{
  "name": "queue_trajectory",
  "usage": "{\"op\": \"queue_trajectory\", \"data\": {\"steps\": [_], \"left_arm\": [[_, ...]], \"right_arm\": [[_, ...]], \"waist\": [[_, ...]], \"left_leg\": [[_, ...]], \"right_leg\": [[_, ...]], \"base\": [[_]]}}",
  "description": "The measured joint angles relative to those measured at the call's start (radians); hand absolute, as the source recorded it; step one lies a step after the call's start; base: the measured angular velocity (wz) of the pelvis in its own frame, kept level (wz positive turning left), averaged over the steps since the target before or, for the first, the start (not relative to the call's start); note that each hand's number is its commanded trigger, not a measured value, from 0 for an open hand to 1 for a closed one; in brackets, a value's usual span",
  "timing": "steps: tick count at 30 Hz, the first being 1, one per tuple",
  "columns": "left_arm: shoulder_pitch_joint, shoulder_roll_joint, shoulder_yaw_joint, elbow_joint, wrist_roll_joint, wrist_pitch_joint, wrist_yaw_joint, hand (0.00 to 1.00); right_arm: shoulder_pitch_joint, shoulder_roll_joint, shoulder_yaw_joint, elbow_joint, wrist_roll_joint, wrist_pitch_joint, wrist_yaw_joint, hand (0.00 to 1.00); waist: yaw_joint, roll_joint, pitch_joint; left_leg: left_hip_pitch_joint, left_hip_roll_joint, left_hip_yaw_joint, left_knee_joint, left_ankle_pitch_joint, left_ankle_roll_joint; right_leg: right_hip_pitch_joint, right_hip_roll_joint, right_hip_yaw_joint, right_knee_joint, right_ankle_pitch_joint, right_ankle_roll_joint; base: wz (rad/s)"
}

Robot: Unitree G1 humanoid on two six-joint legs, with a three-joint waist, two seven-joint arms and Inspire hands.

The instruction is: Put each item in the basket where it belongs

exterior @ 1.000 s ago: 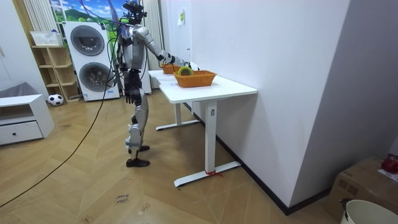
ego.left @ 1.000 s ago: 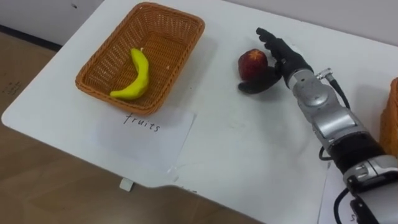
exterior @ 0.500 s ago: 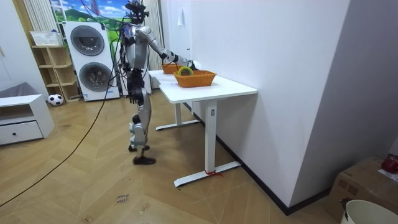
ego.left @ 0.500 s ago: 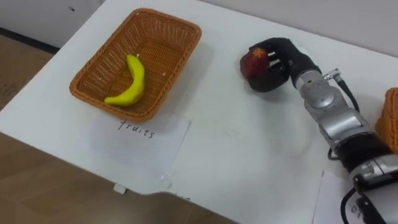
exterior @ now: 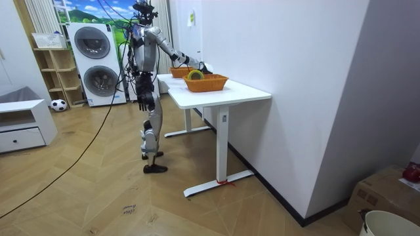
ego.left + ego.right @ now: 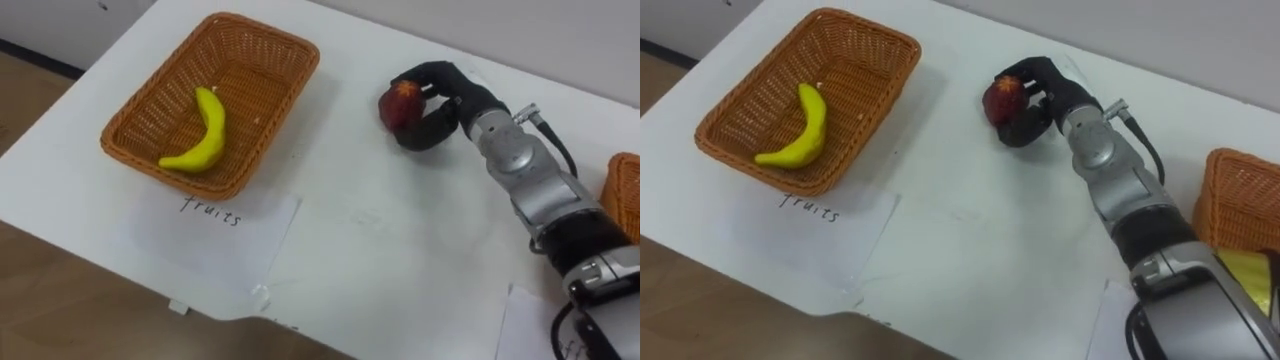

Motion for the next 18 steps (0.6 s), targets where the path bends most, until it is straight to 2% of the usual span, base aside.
{"op": "queue_trajectory", "data": {"steps": [5, 8, 11, 15, 18], "left_arm": [[0.002, -0.003, 0.000, -0.002, 0.000, 0.000, 0.000, 0.00], [0.006, -0.003, 0.000, -0.002, 0.000, 0.001, -0.005, 0.00], [0.011, -0.003, 0.010, -0.003, 0.001, 0.001, -0.008, 0.00], [0.012, -0.004, 0.014, -0.003, 0.002, -0.001, -0.009, 0.00], [0.012, -0.003, 0.020, -0.003, 0.000, 0.008, -0.008, 0.00]], "right_arm": [[0.000, 0.000, -0.001, -0.001, -0.009, 0.003, 0.033, 1.00], [0.000, 0.000, -0.001, -0.020, -0.010, 0.021, 0.055, 1.00], [0.000, -0.002, -0.003, -0.095, -0.001, 0.030, 0.070, 1.00], [0.000, -0.003, -0.010, -0.178, 0.035, 0.030, 0.075, 1.00], [0.000, -0.002, -0.012, -0.195, 0.071, 0.033, 0.074, 1.00]], "waist": [[0.000, 0.004, 0.0005], [-0.003, 0.003, -0.0002], [-0.010, 0.002, -0.0008], [-0.009, 0.003, -0.0025], [-0.010, 0.001, -0.0067]], "left_leg": [[0.007, -0.008, 0.000, 0.005, -0.005, 0.007], [0.008, -0.011, 0.000, 0.008, -0.005, 0.007], [0.009, -0.011, 0.000, 0.008, -0.005, 0.007], [0.025, -0.010, -0.001, 0.007, -0.005, 0.007], [0.046, -0.011, -0.005, 0.005, -0.007, 0.010]], "right_leg": [[0.010, 0.000, -0.005, 0.002, -0.005, 0.004], [0.010, -0.002, -0.019, 0.007, -0.005, 0.004], [0.009, -0.002, -0.023, 0.010, -0.005, 0.004], [0.025, -0.002, -0.025, 0.014, -0.005, 0.004], [0.049, -0.007, -0.033, 0.014, -0.014, 0.013]], "base": [[0.00], [0.00], [0.00], [0.03], [0.09]]}}
